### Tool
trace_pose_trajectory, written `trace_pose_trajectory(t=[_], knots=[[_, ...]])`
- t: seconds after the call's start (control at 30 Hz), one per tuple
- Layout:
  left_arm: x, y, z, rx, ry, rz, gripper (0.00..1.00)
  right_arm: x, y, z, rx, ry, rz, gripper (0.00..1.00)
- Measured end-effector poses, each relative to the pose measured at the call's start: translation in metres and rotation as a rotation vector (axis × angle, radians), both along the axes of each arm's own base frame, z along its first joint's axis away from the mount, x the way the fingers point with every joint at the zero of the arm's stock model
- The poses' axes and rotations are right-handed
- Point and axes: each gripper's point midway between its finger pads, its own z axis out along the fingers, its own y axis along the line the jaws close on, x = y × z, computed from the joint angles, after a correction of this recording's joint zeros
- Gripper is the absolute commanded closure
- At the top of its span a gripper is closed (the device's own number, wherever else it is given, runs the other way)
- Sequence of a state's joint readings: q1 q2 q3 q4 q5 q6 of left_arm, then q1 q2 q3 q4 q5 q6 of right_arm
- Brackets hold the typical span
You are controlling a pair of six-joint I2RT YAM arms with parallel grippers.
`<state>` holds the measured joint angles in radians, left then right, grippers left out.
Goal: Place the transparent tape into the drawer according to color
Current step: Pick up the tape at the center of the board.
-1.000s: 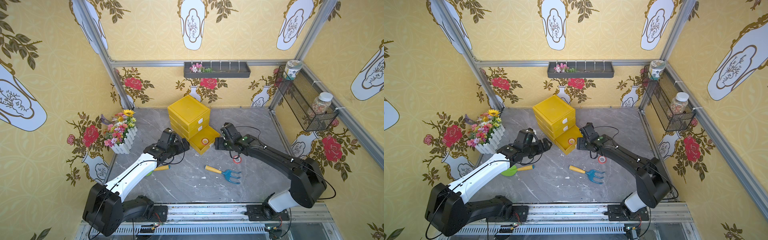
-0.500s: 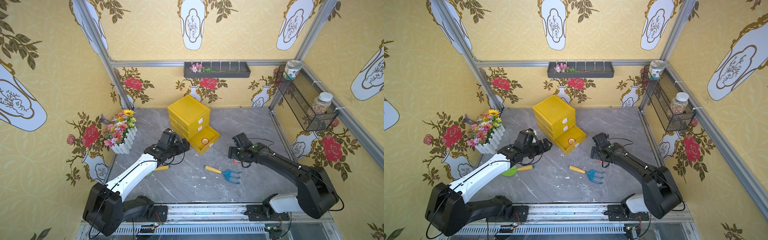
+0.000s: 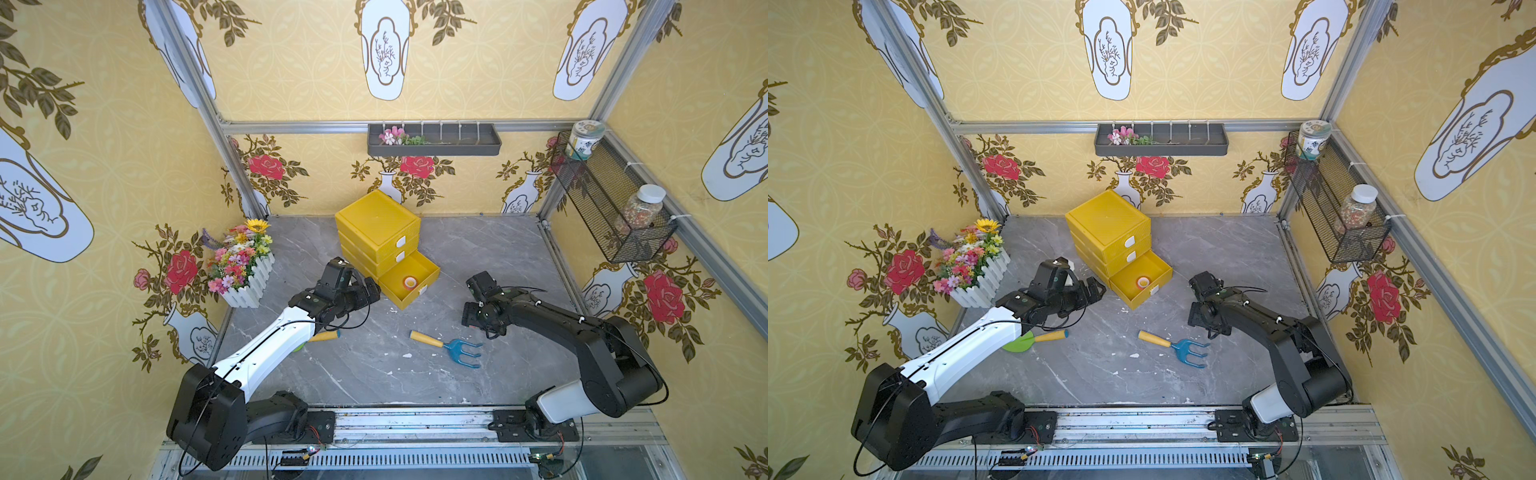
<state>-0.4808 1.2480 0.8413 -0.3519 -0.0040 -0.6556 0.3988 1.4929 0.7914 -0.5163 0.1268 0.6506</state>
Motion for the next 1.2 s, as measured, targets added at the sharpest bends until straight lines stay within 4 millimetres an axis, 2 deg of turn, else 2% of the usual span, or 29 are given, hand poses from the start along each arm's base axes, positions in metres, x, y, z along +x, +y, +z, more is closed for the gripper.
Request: trace_pose_trajectory(t=[0.17,0.83,0.97,1.07,1.2], knots=[[0.000,0.000,-0.002,0.002,0.006,-0.001,0.00,0.003,0.002,-0.004,0.001,0.002,0.001,0.19],[0.000,-0.001,-0.003,-0.001,0.009,-0.005,0.00,0.025,0.008,-0.017,-0.020,-0.003,0.034,0.32],[0.000,-0.001,-0.003,-0.001,0.009,-0.005,0.00,0.027,0.011,-0.016,-0.014,-0.011,0.046,0.32],[0.000,-0.001,-0.003,-0.001,0.010,-0.005,0.00,0.027,0.015,-0.017,-0.010,-0.010,0.058,0.28],[0.000,-0.001,-0.003,-0.001,0.010,-0.005,0.00,0.027,0.017,-0.017,-0.010,-0.010,0.064,0.29]])
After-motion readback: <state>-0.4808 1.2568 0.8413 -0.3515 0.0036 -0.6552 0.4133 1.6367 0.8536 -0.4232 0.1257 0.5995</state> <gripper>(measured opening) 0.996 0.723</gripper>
